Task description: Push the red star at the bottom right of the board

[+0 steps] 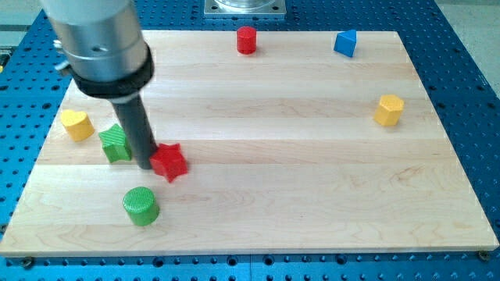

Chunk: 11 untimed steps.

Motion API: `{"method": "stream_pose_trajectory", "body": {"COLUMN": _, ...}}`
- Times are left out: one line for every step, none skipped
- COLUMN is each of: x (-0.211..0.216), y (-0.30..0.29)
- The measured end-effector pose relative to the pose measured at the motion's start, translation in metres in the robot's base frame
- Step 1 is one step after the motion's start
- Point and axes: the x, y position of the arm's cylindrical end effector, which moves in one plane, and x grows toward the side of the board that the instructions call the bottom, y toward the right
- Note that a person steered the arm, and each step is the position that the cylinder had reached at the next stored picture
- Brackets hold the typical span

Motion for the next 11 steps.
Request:
{"method": "stream_pose_trajectory", "body": {"x": 0.002, "y": 0.068}}
{"method": "stream_pose_trajectory", "body": {"x": 0.002, "y": 0.121}}
{"method": "stream_pose_trajectory", "body": {"x": 0.002, "y": 0.154}}
{"method": "stream_pose_trajectory", "body": {"x": 0.002, "y": 0.168}}
{"method": "stream_pose_trajectory", "body": {"x": 0.002, "y": 0.115}}
{"method": "stream_pose_trajectory", "body": {"x": 0.009, "y": 0.058}}
{"method": "stream_pose_trajectory", "body": {"x": 0.041, "y": 0.065}}
{"method": "stream_pose_trajectory", "body": {"x": 0.064, "y": 0.143}}
{"method": "stream_pose_trajectory", "body": {"x": 0.063, "y": 0.164}}
{"method": "stream_pose_trajectory", "body": {"x": 0.051, "y": 0.114}}
{"method": "stream_pose_trajectory", "body": {"x": 0.033, "y": 0.131}}
